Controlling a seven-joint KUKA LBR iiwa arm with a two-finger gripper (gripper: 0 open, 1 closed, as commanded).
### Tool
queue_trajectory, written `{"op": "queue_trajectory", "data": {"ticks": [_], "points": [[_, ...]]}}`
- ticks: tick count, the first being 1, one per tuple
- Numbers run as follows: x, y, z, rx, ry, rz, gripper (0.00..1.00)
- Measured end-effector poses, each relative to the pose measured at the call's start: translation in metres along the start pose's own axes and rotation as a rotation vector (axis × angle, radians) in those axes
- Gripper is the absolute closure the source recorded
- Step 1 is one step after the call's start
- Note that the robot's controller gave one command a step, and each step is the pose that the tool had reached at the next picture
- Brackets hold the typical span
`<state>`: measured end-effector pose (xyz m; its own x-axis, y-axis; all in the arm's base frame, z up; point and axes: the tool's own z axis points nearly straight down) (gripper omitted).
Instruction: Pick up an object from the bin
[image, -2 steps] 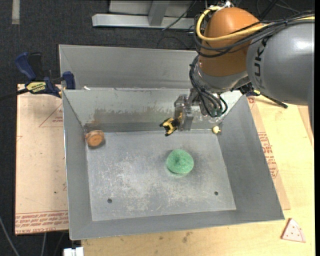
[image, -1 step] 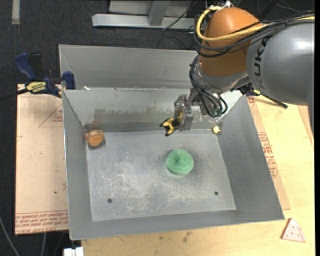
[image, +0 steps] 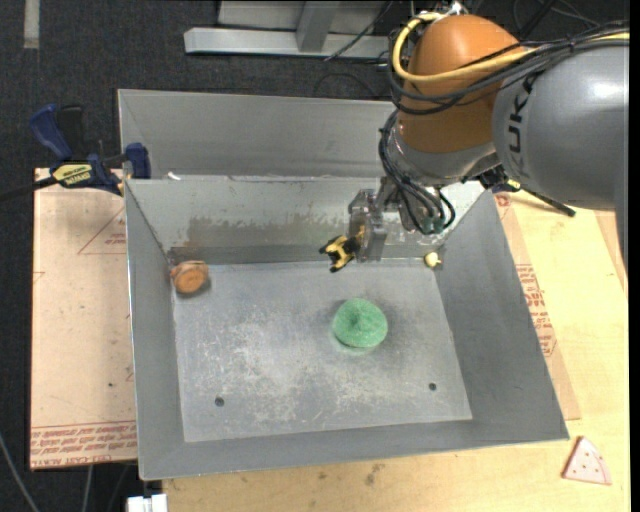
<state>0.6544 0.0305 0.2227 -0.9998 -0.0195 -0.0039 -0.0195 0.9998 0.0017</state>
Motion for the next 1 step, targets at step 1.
{"op": "queue_trajectory", "data": {"ticks": [1], "points": [[0.0000, 0.0000, 0.0000, 0.000, 0.000, 0.000, 1.00]]}}
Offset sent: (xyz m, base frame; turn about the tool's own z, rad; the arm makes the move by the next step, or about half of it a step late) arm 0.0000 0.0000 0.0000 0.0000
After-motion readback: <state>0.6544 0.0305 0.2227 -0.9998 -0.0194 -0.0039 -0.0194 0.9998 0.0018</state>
